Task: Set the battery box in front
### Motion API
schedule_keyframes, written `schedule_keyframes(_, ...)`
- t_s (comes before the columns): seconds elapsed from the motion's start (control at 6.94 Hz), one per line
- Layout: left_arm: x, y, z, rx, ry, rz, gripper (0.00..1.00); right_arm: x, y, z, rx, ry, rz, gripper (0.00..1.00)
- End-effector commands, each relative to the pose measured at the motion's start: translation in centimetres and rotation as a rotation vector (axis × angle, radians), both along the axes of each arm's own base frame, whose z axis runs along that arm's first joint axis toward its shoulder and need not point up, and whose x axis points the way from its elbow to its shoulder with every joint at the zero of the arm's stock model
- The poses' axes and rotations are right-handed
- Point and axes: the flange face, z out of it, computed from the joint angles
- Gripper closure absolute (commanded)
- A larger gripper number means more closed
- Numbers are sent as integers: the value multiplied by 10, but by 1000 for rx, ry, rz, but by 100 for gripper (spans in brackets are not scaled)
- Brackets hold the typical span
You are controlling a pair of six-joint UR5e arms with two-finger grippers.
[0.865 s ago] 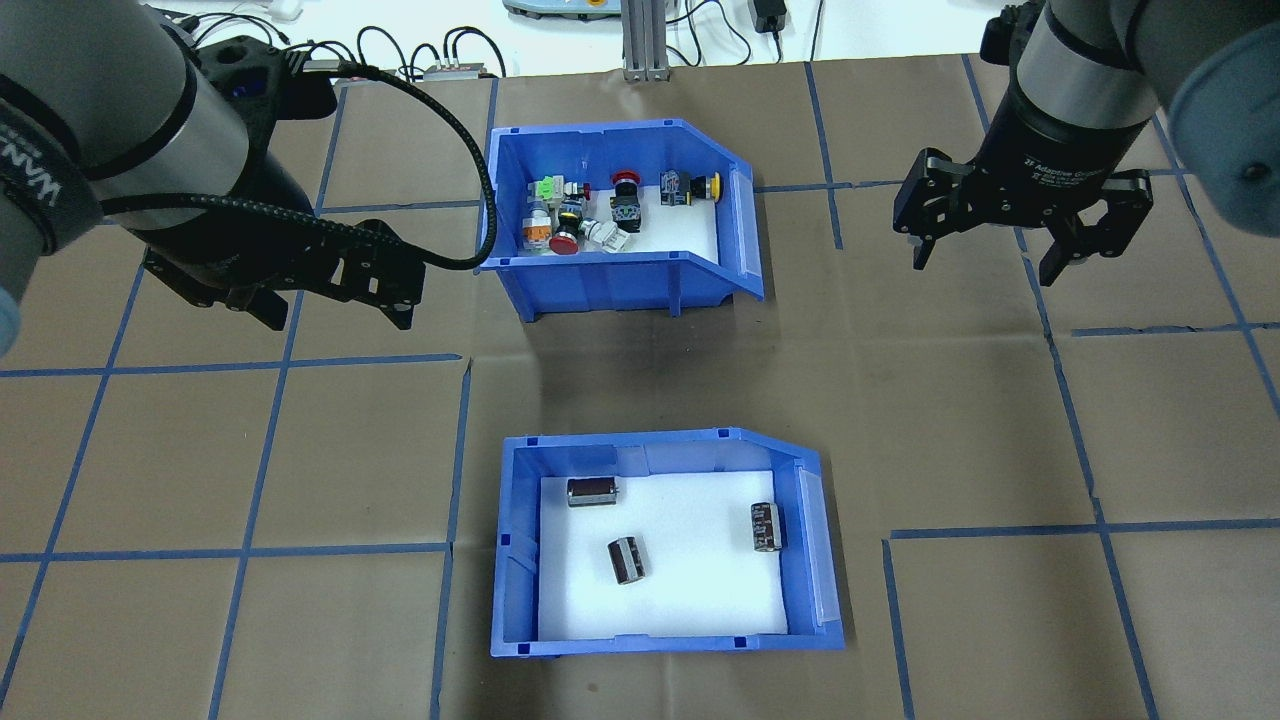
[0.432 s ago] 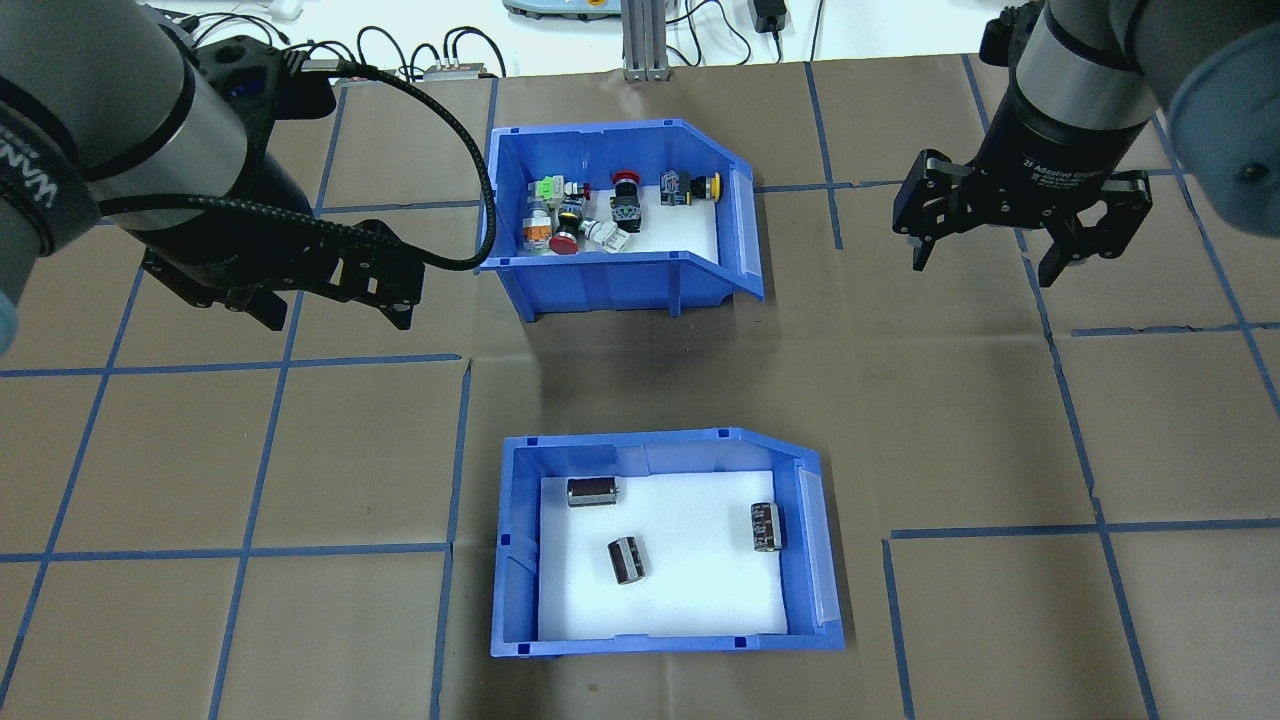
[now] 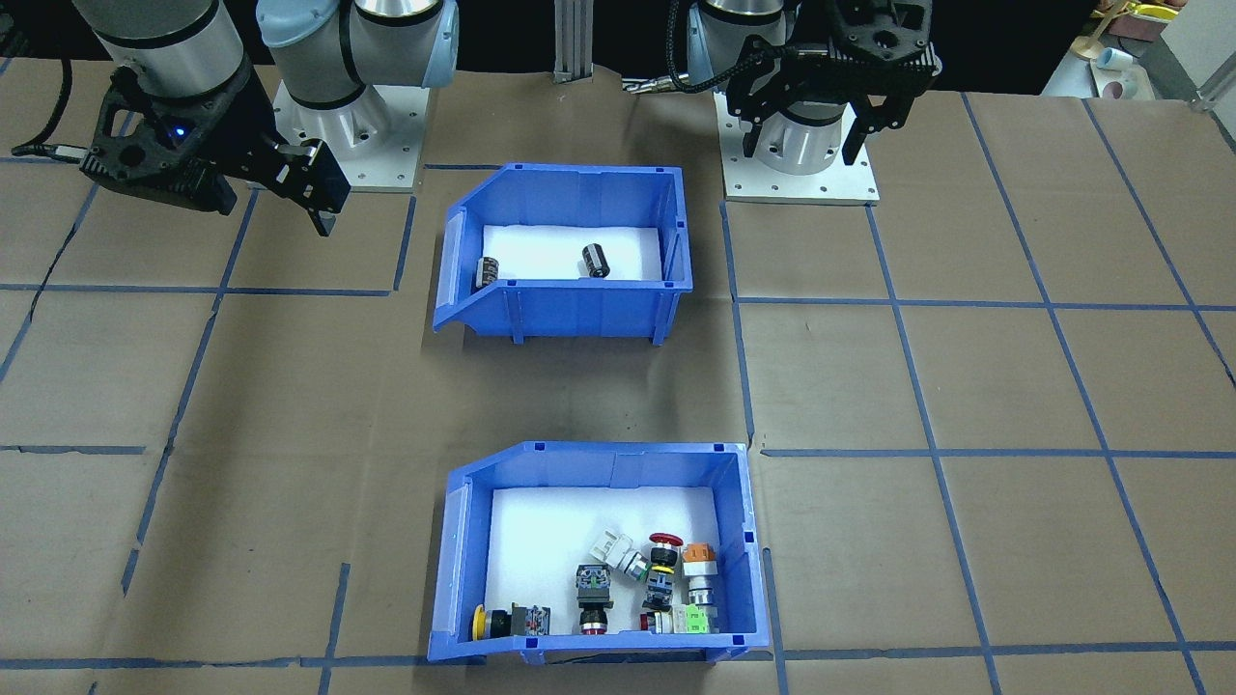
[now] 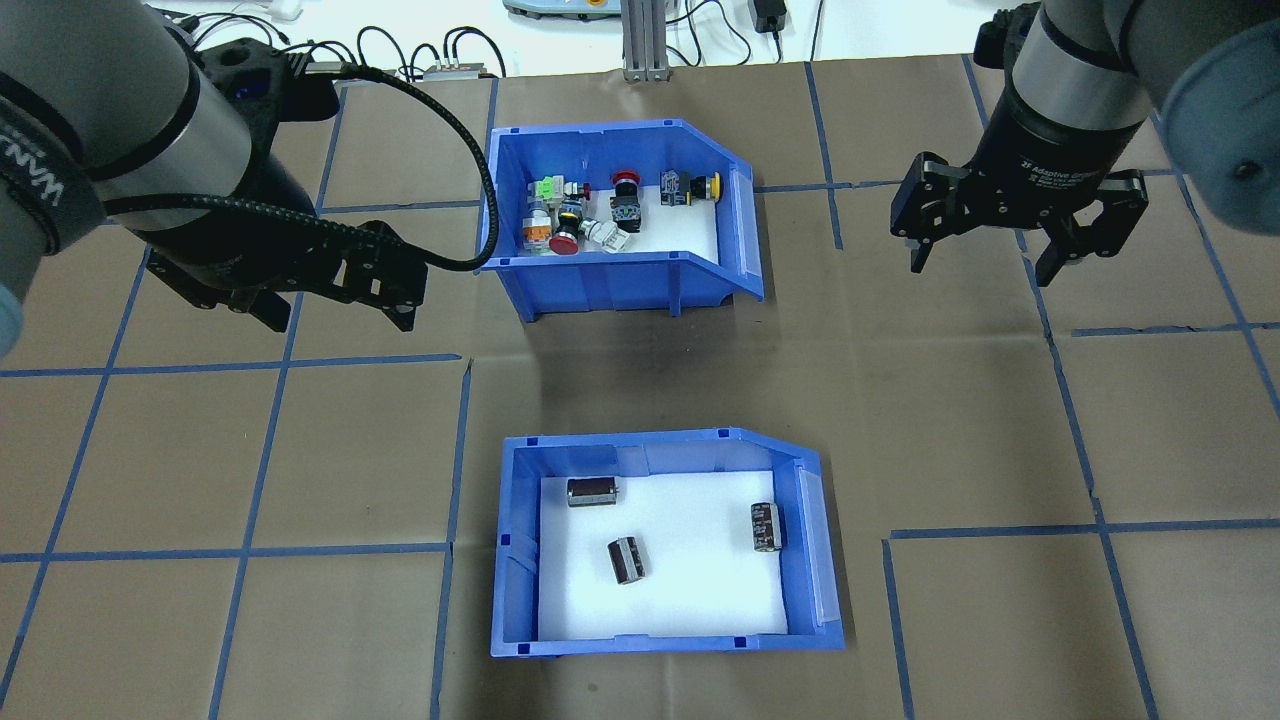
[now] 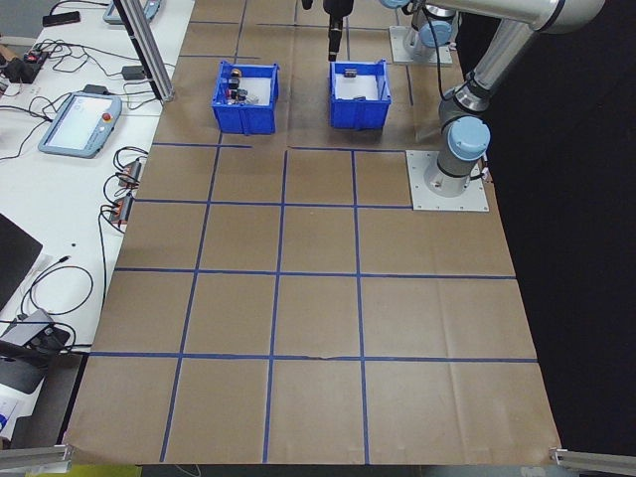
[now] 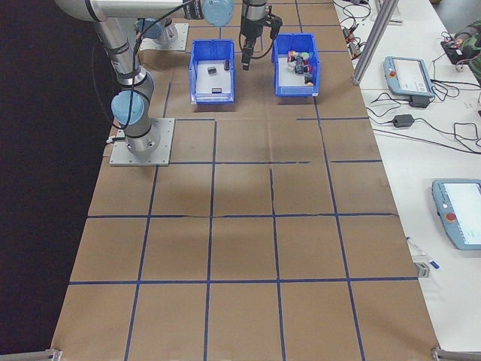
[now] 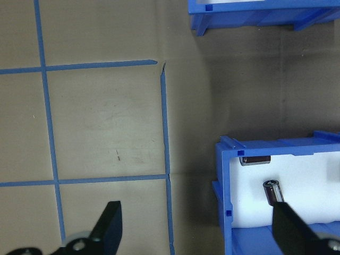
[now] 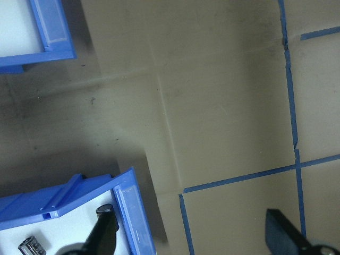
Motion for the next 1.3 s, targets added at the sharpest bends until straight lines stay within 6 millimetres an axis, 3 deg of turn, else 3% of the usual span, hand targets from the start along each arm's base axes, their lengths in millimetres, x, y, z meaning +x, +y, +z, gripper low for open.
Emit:
schedule_keyframes(0.0,0,0,1,-3,-2,-2,1,0,-6,0,-10,-7,152,0)
schedule_keyframes(0.58,0,-6,-8,20,-7,9,1,6,-72,8,-23,-13,362,0)
schedule_keyframes(0.86,0,4,-22,39,1,148,1,41,-80,-11,13,-31,694,0)
schedule_keyframes(1.01,-2,5,-32,62,3,276,1,50,-95,-25,34,-43,786,0)
schedule_keyframes(1.15,-5,9,-37,76,13,420,1,77,-106,-34,50,-43,933,0)
